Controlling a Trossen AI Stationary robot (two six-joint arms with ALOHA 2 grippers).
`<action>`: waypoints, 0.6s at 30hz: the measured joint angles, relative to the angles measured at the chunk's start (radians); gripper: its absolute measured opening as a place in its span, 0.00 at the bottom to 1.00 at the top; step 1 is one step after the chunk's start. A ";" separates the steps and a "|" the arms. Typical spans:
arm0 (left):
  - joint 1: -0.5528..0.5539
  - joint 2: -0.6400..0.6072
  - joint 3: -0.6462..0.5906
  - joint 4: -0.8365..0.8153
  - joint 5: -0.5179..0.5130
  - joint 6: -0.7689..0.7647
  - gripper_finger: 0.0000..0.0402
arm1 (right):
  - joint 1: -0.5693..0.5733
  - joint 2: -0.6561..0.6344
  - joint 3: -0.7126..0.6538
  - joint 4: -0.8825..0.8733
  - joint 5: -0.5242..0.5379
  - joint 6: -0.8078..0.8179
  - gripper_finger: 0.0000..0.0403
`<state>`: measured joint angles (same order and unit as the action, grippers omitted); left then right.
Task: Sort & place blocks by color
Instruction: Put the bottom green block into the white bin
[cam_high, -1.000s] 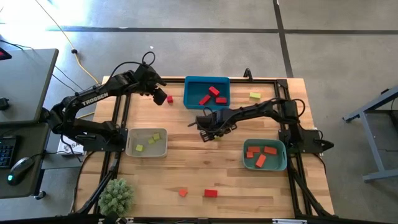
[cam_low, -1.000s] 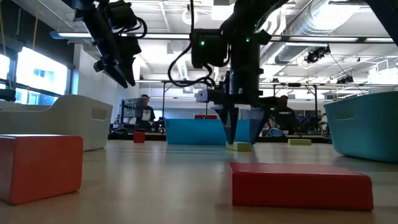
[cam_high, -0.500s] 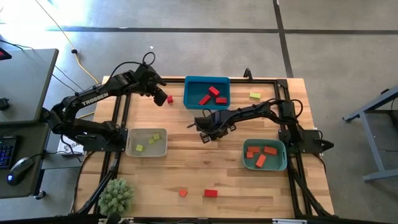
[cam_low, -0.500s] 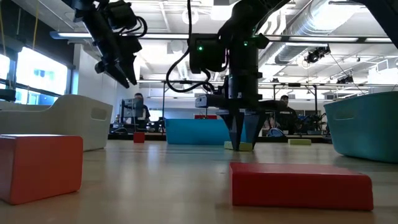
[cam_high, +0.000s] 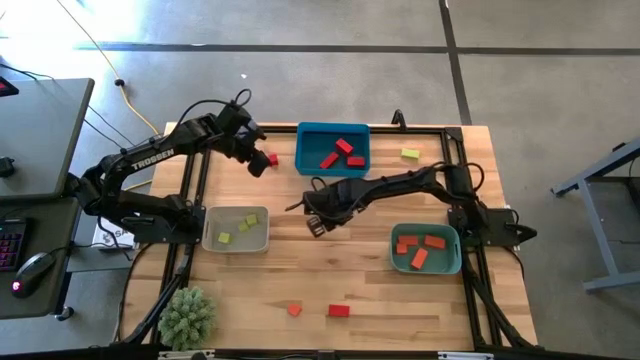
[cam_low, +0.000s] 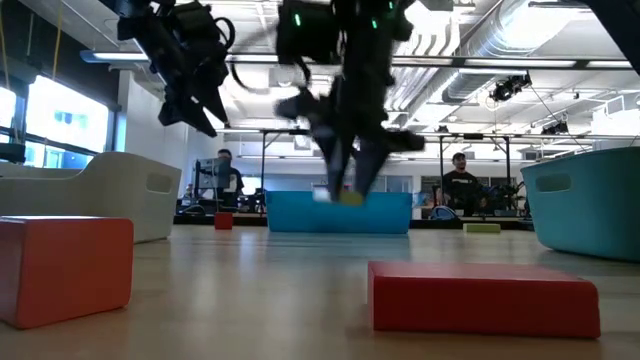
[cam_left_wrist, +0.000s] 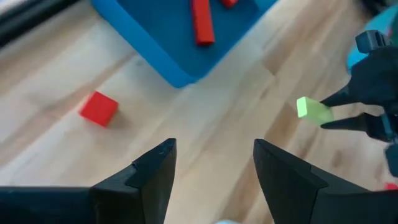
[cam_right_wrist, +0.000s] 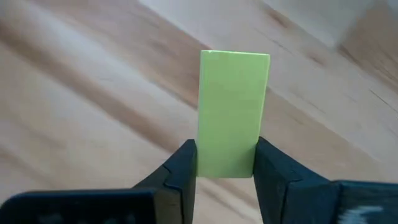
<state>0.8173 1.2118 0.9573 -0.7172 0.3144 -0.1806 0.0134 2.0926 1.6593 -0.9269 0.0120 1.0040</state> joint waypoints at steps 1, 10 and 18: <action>0.000 0.000 0.000 -0.004 0.015 -0.002 0.51 | 0.011 0.000 0.025 0.000 0.010 -0.002 0.24; -0.017 0.000 0.000 -0.055 0.136 -0.108 0.51 | 0.098 -0.002 0.249 -0.012 0.150 -0.112 0.24; -0.088 0.000 0.000 -0.054 0.191 -0.220 0.51 | 0.135 -0.004 0.353 -0.032 0.226 -0.253 0.24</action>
<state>0.7290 1.2120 0.9573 -0.7712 0.5056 -0.4002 0.1480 2.0888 2.0124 -0.9585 0.2381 0.7510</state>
